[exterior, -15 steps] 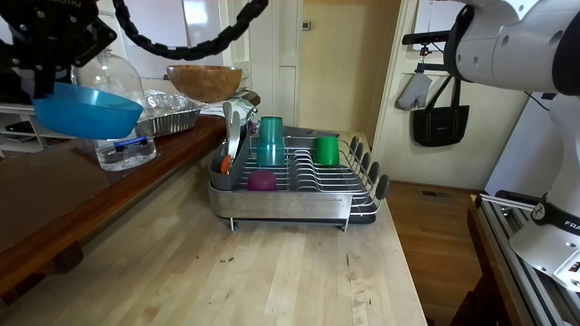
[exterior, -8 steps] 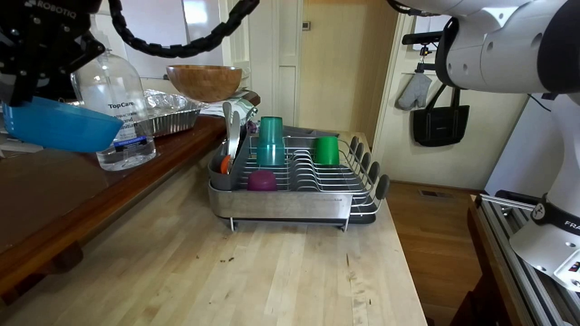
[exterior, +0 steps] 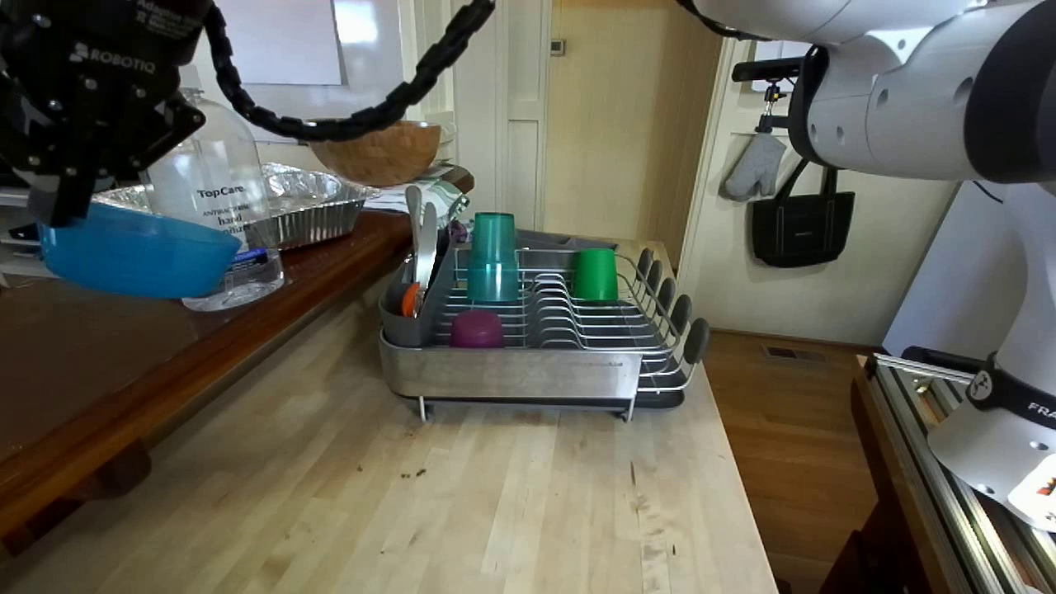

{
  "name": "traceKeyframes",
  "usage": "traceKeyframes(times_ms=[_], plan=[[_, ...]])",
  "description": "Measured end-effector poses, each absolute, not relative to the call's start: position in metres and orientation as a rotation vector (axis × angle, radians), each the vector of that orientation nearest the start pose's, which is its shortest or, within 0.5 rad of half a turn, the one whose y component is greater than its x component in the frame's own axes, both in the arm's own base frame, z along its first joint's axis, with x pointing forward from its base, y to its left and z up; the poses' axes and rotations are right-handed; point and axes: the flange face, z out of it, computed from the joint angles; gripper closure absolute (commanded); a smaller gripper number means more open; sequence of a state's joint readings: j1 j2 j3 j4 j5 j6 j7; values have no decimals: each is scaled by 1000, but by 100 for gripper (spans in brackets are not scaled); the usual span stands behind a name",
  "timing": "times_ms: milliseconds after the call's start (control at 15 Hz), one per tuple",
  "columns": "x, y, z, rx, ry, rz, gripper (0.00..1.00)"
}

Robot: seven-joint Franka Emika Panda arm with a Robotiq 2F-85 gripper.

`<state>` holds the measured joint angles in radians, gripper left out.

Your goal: Remove the orange spatula from the drying rack, put it in the utensil holder, remove the blue bowl and put it on the table

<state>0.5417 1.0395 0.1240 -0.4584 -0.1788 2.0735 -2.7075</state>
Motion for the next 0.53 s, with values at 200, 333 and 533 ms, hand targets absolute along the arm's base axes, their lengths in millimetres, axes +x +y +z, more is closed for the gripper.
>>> traceKeyframes(times_ms=[200,333,533], plan=[[696,447,475,-230,2590,290,99],[699,445,462,-227,2601,279,99],[705,441,444,-229,2614,242,99]])
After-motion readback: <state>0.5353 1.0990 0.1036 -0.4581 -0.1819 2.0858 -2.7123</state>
